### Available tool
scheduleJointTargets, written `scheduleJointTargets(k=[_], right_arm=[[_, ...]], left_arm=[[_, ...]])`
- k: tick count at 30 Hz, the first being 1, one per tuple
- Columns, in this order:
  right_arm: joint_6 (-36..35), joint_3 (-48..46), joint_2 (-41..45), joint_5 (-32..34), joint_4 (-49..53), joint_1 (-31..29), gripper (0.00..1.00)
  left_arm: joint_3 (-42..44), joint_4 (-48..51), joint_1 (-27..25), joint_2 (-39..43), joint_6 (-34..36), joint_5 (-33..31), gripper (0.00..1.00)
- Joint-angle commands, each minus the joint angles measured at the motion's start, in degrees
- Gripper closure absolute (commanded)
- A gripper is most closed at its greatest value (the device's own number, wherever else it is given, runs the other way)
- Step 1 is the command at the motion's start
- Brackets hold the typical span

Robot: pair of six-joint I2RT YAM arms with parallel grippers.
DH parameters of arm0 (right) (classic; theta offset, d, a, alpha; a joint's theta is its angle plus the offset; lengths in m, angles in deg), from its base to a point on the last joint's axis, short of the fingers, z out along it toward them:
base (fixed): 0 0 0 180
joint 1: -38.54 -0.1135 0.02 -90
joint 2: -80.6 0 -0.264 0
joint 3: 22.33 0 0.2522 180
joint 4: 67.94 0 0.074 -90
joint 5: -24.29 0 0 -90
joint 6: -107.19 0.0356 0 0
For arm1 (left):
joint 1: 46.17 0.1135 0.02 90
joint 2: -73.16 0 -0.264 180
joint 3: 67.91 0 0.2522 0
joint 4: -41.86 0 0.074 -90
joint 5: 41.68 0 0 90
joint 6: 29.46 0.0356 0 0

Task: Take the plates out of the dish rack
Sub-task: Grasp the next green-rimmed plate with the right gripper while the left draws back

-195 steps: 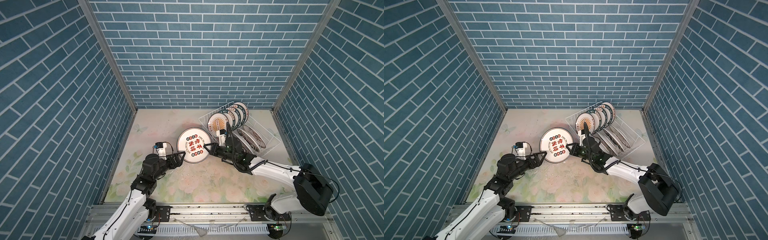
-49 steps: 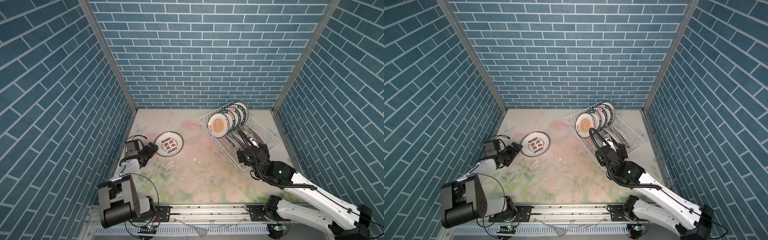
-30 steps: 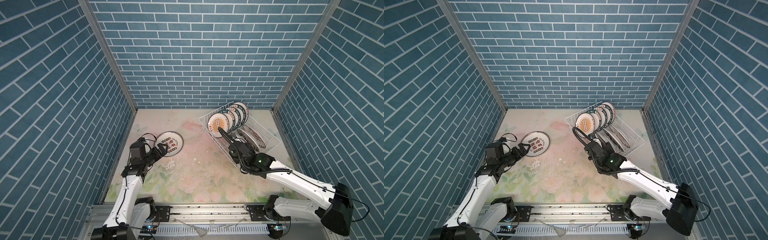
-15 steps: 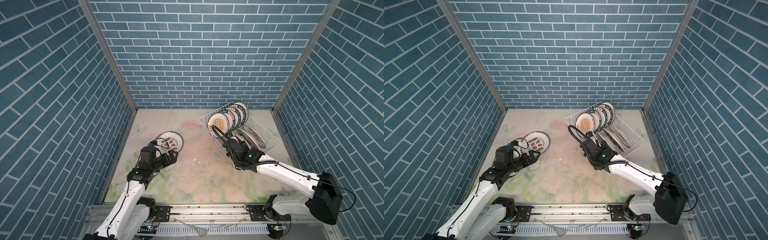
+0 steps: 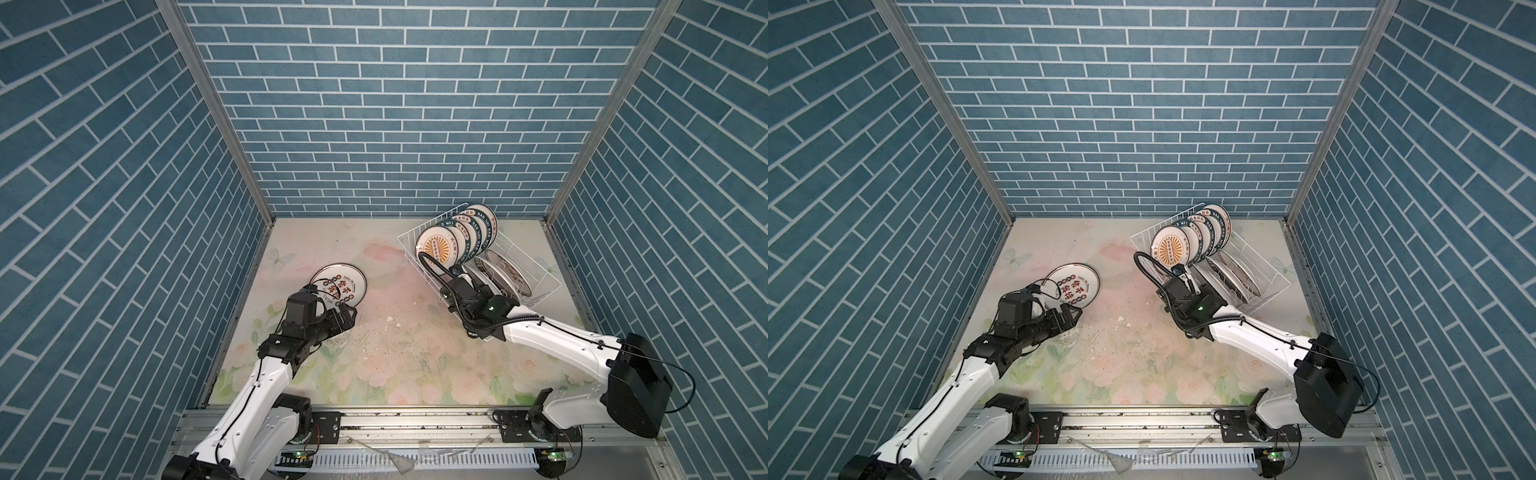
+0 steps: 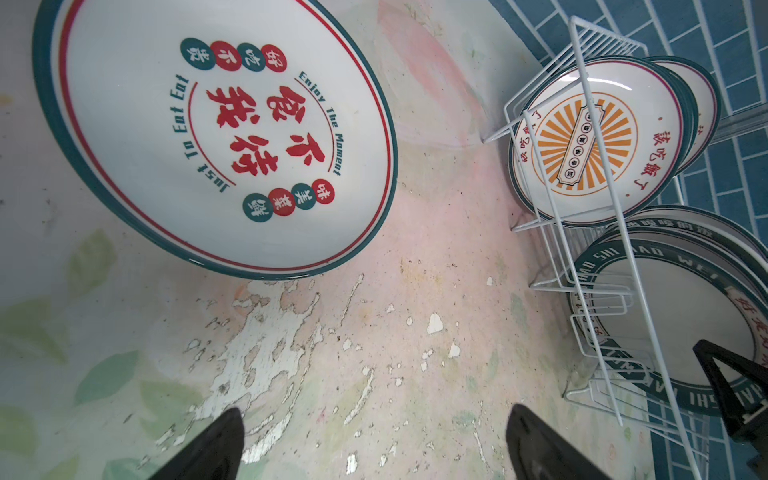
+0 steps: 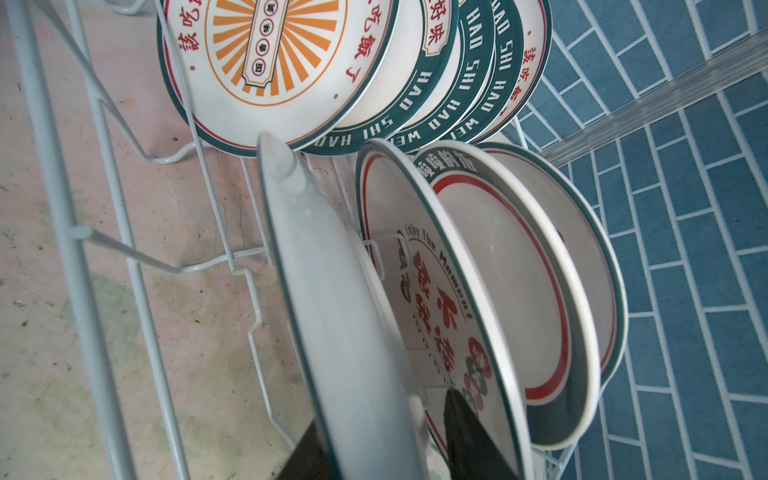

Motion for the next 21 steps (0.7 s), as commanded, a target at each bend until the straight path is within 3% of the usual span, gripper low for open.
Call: scheduleJointTargets(k=[1, 8, 14, 21], right_arm=[[2.21, 1.06, -0.78, 1.25, -0.57, 0.16, 0.64], [3.29, 1.02, -1.00, 1.34, 0.36, 0.13, 0.81], [3.05, -0.06, 0.24, -0.02, 0.72, 0.10, 0.81], [1.75, -2.03, 2.11, 2.61, 0.45, -0.43, 0.92]], left_arm=[[0.03, 1.08, -0.29, -0.35, 0.99, -0.74, 0.01], [0.15, 0.84, -0.29, -0.46, 2.32, -0.33, 0.01], [-0.05, 0.54, -0.31, -0.98, 2.62, -0.81, 0.01], [-0.84, 0.20, -0.29, -2.84, 2.53, -1.51, 0.01]])
